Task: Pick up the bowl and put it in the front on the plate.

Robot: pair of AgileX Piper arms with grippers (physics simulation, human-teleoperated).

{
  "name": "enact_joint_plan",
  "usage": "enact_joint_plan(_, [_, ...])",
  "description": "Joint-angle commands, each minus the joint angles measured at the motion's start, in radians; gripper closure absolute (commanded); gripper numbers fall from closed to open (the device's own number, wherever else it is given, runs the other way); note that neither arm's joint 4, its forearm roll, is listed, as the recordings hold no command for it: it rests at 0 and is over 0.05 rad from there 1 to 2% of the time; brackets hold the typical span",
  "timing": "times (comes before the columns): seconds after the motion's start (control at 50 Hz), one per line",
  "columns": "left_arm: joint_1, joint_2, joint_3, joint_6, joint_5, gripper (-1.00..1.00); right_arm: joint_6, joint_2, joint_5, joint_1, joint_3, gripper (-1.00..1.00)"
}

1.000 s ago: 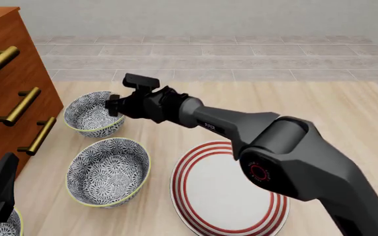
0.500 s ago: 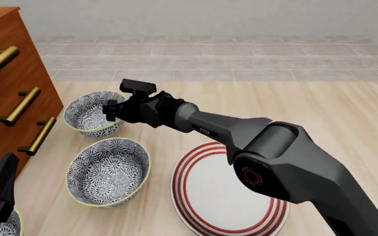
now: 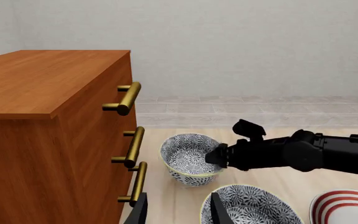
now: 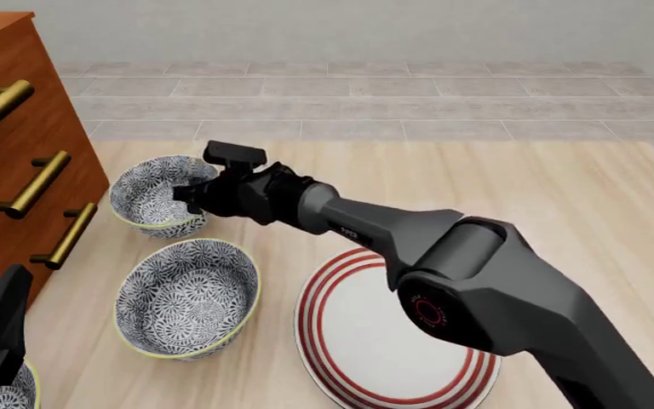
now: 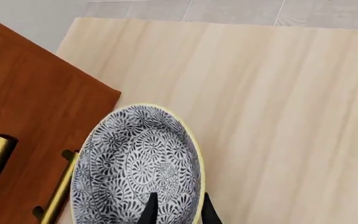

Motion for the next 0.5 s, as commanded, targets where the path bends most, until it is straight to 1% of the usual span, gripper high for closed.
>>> enact_joint_plan(0.02, [0.0, 0.0, 0.0, 0.0, 0.0, -1.0, 0.005, 0.012, 0.005, 0.001, -0.009, 1.0])
enact_joint_plan(0.5, [0.0, 0.0, 0.0, 0.0, 0.0, -1.0, -0.006, 0.002, 0.029, -0.017, -0.071, 1.0])
